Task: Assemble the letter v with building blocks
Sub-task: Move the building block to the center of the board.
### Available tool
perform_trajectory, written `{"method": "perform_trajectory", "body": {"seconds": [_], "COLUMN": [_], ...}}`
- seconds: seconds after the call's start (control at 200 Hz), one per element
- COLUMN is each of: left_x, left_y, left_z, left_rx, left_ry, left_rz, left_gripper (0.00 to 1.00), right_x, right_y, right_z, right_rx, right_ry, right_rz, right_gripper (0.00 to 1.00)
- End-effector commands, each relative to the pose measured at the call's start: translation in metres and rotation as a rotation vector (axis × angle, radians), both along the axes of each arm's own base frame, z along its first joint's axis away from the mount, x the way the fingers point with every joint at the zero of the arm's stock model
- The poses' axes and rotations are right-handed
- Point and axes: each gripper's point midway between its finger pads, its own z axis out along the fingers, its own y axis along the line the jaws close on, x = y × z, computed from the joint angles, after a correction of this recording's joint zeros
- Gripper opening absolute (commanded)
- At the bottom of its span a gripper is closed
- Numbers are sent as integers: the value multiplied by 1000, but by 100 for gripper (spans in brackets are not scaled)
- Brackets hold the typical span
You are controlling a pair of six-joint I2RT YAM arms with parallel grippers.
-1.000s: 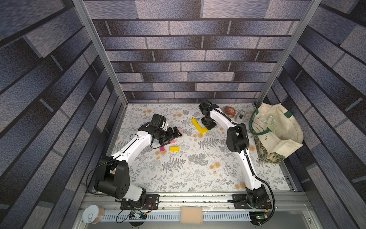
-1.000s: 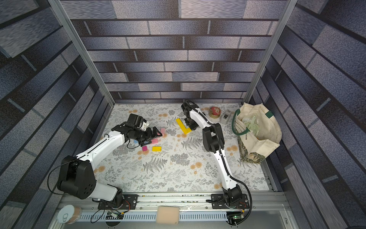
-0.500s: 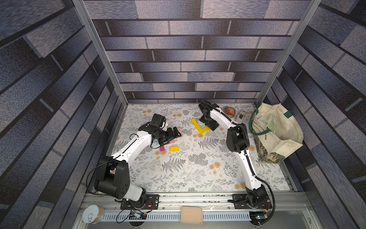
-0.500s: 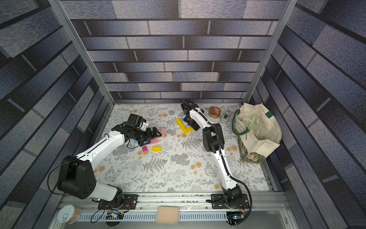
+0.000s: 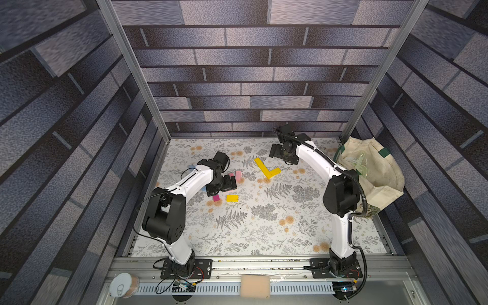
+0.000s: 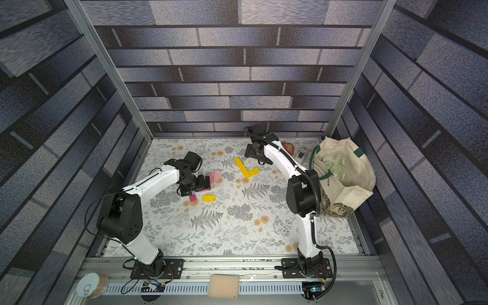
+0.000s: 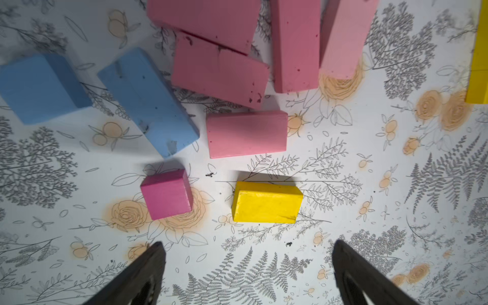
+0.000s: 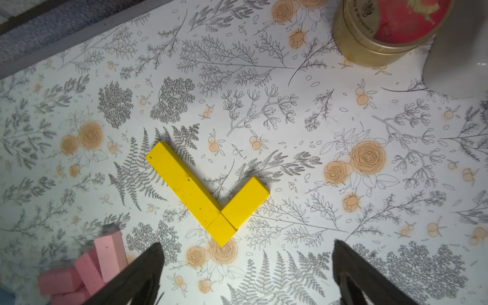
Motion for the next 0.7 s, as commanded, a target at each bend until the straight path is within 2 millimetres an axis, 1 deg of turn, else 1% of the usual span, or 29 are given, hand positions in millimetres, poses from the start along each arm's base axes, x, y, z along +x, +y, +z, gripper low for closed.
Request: {"method": "perform_trajectory", "body": {"seconds": [0.0,0.055,0.115,0.15,0.261,0.371,0.471,0.596,0.696], "left_x": [6,8,9,10,10,9,6,9,15], "left_y": [-7,-11,-19,-23,-32,-34,-40,-58,-75], "left_z": [-4,-9,-16,-19,-29,-38,-44,-49,-51], "left_rx": [-25,-41,-84,-104,-111,-110,-126,-170,-174], "left_ry": [4,22,44,52,77,99,118,131,126], "left_rz": [46,64,75,85,98,114,120,109,82], "left_gripper": [100,100,100,100,100,100,100,100,100], "right_x": [-11,-16,-22,-25,-30,-33,-37,-43,-48], "right_y": [-5,-12,-17,-24,-38,-46,-49,-57,-63], "right_z": [1,0,0,1,5,10,9,2,-2], "right_rx": [-3,10,16,13,4,7,-1,-8,23], "right_ry": [-18,-14,-11,-14,-27,-44,-45,-30,-23], "right_rz": [107,105,109,101,95,87,95,88,72], "right_gripper": [100,100,100,100,100,100,100,100,100]}}
